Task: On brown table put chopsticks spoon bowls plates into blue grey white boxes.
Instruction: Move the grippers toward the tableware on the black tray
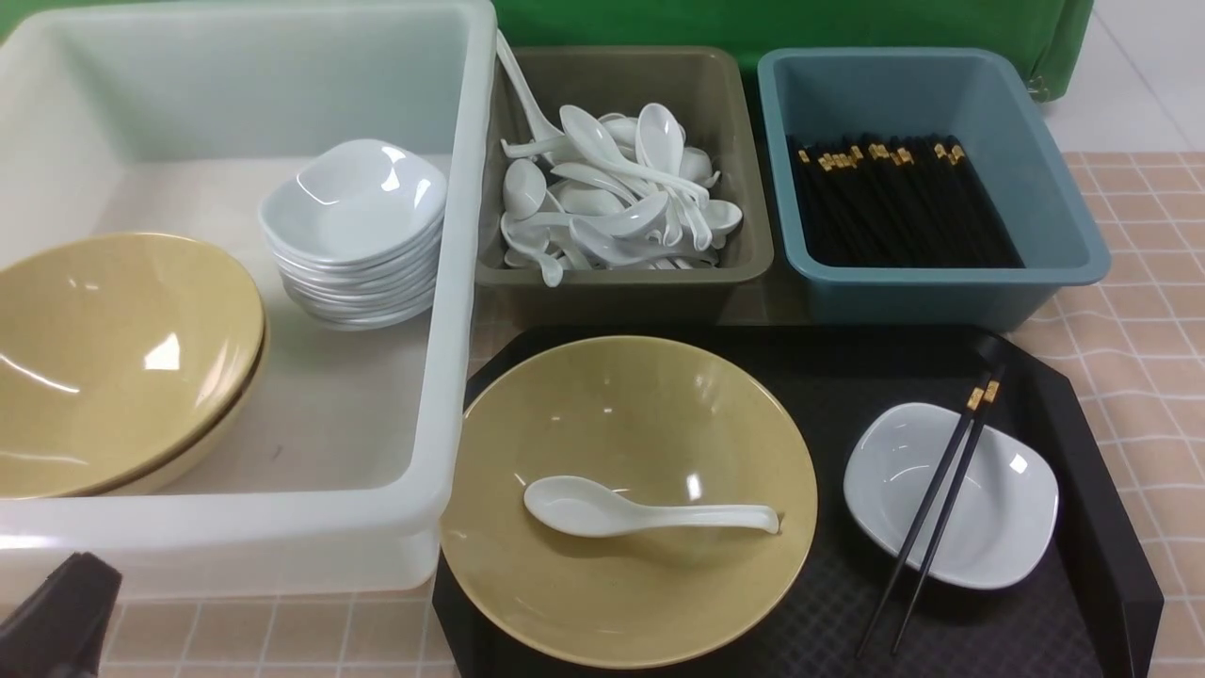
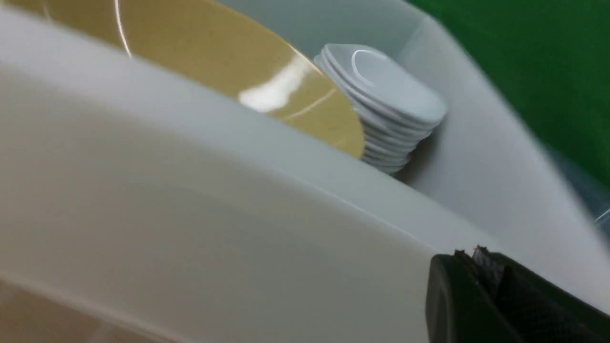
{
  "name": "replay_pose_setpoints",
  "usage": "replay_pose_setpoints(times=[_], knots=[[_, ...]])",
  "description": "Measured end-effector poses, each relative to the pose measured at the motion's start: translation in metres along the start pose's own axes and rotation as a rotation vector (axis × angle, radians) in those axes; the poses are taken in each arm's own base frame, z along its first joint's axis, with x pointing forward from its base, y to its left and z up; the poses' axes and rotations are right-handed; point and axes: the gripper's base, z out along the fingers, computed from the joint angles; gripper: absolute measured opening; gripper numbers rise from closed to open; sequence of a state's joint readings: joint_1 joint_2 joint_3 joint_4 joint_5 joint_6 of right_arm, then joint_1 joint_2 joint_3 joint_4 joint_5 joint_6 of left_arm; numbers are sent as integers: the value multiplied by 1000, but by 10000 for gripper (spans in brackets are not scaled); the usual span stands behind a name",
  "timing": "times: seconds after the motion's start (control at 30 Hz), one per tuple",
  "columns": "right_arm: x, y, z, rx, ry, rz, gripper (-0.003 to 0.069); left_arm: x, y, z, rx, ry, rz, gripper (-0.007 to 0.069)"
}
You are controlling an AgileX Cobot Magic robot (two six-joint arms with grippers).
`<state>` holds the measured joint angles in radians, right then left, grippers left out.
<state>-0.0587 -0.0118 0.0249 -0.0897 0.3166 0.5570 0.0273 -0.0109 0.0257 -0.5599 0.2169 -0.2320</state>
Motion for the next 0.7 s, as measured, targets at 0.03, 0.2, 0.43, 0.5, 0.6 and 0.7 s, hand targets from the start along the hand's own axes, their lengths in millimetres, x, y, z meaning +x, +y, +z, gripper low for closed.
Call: replay_pose_setpoints(times=[0.03, 0.2, 0.43, 0.5, 0.6, 0.7], knots=[[0, 1, 0, -11, 2, 135, 238, 0, -2, 0, 17, 0, -116, 1], [-1, 5, 0, -58, 7, 713, 238, -1, -6, 0, 72, 6, -469, 1], [-1, 5, 0, -60, 3, 675, 238, 0, -8, 0, 88, 23, -521, 1], [-2, 5, 0, -64, -1, 663, 238, -1, -11, -1, 94, 33, -473, 1], [-8, 10, -1, -131, -52, 538, 237, -25, -42, -14, 188, -2, -150, 1], [-20, 18, -7, -167, -48, 374, 216, -45, -66, -23, 218, -20, 98, 1]])
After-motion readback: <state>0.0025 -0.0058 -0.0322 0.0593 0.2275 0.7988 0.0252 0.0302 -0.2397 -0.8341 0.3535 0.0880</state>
